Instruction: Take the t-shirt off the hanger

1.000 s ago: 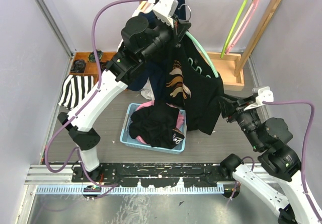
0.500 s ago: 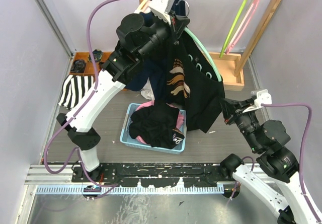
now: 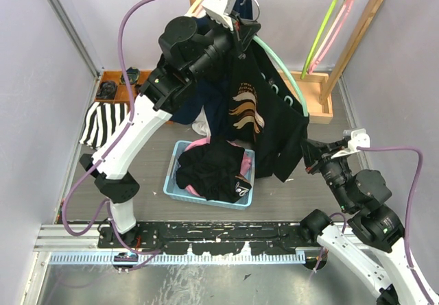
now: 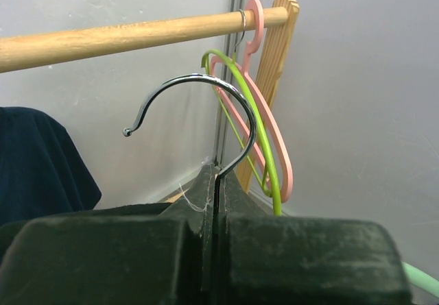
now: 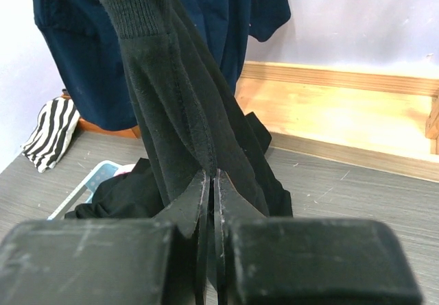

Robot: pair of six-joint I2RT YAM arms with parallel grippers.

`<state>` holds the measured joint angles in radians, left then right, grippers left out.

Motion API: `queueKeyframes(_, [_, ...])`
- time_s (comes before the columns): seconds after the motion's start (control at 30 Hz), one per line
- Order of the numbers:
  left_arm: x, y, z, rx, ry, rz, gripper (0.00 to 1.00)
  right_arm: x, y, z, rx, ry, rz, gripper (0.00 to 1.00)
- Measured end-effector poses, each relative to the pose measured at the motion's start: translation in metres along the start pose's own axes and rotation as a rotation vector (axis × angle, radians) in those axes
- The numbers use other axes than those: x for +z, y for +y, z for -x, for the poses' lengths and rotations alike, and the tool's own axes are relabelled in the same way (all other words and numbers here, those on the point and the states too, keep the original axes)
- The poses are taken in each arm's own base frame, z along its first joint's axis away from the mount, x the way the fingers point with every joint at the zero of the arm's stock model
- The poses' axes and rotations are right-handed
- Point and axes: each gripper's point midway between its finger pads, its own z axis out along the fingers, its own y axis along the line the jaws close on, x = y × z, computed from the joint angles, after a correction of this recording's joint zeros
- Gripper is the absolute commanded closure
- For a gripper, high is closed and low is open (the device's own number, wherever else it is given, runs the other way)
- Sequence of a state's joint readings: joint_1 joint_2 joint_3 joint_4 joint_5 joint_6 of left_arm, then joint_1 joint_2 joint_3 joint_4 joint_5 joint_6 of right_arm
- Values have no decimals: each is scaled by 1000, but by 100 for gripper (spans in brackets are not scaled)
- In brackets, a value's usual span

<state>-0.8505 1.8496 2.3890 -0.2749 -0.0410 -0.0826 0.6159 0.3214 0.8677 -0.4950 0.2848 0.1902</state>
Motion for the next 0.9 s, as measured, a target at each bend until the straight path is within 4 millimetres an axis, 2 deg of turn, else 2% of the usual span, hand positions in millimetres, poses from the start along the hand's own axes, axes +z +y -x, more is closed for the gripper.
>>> queueKeyframes(0.23, [1,1,-1,-24,0,13,100,2,-2,-11,5,22,-7,99])
queueKeyframes(0.33, [1,1,4,-51,-18,19,100,-1,-3,-16,9,32,-10,99])
queueKeyframes(0.47, [1,-1,7,-60,-29,15,100,-2,-3,-15,15,28,-8,98])
queueKeyframes(0.53, [1,-1,7,-66,-28,14,100,-2,-4,-16,14,30,-9,91])
queueKeyframes(0.63, [2,-4,6,-68,-30,1,100,-2,-4,-16,12,32,-10,66])
queueKeyframes(0.7, [1,-5,1,-68,-24,-11,100,-2,-4,-17,11,40,-15,54])
queueKeyframes(0.8, [-5,-6,-14,-65,7,-23,100,1,-6,-16,-14,60,-32,48])
queueKeyframes(0.9, [-15,-7,-31,-63,43,-29,100,4,-8,-2,-37,54,-58,45])
